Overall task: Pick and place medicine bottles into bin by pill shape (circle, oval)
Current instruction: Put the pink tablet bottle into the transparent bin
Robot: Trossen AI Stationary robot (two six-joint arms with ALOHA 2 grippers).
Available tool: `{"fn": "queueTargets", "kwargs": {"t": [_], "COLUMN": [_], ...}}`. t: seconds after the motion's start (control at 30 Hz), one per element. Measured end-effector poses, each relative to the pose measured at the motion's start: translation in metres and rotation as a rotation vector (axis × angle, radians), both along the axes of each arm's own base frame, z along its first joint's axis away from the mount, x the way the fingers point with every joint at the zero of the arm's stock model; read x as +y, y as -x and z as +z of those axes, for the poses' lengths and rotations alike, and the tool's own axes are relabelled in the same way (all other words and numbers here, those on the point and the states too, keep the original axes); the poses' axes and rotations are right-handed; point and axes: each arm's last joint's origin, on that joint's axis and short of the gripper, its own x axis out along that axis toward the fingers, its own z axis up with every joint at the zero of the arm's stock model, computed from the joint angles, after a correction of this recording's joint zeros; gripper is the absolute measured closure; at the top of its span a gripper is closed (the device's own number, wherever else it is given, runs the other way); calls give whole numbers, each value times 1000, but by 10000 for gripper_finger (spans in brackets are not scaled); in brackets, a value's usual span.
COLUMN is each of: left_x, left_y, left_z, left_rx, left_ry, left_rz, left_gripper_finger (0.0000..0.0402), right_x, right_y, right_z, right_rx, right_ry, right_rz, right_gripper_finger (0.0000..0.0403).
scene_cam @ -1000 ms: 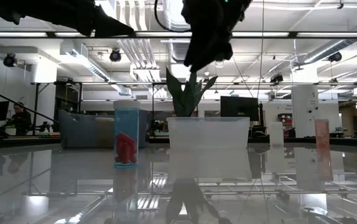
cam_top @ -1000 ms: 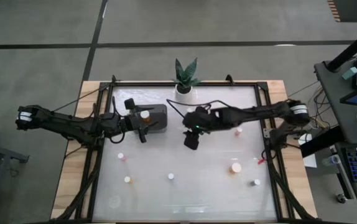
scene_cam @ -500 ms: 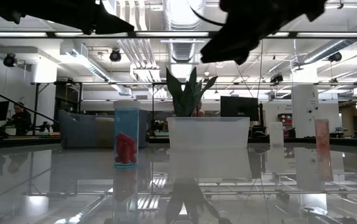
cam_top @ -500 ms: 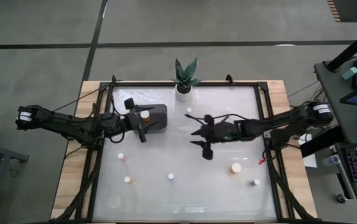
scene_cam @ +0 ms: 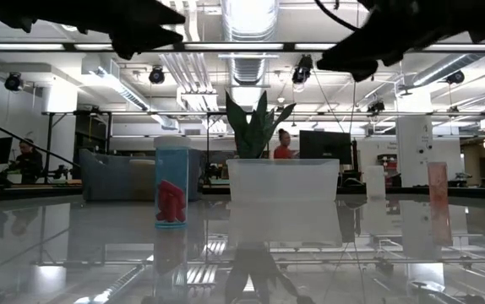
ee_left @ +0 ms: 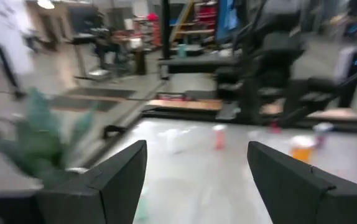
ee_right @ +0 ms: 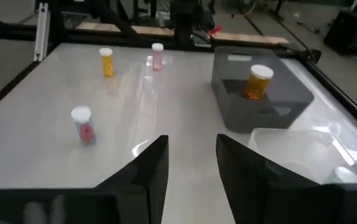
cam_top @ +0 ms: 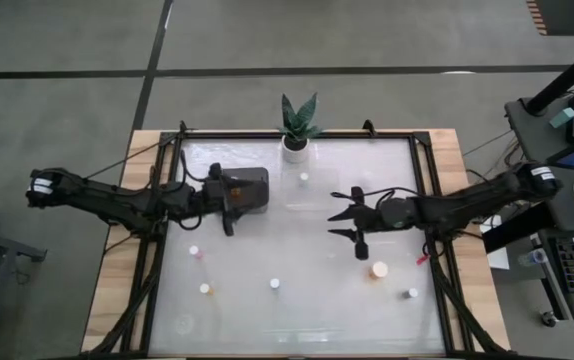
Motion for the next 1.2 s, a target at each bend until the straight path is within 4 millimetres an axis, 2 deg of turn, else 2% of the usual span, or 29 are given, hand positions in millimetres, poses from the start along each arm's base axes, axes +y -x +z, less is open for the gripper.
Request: {"fn": "queueTargets", "kwargs": {"t": [0.23, 0.53, 0.67, 0.93, 1.03, 1.2], "left_x": [-18, -46, -55, -79, -83, -84], "left_y": [-5, -30, -44, -63, -64, -61], "left_z": [7, 11, 11, 6, 4, 0], "left_rx": [-52, 3, 138, 535, 662, 775], "left_ry": [218, 402, 486, 578, 614, 735], "left_rz": [-95, -162, -126, 15, 93, 163], "left_gripper_finger": [139, 139, 139, 139, 139, 139], "right_x": [-3, -6, -6, -7, -7, -7], "right_y": [19, 34, 37, 41, 41, 41], "right_z": [-10, -12, -11, -10, -11, -13], "right_rx": [-100, -254, -270, -284, -279, -270], "right_ry": [35, 104, 125, 125, 125, 146], "right_rz": [24, 40, 44, 43, 43, 46], "right_gripper_finger": [288, 292, 294, 298, 302, 302]}}
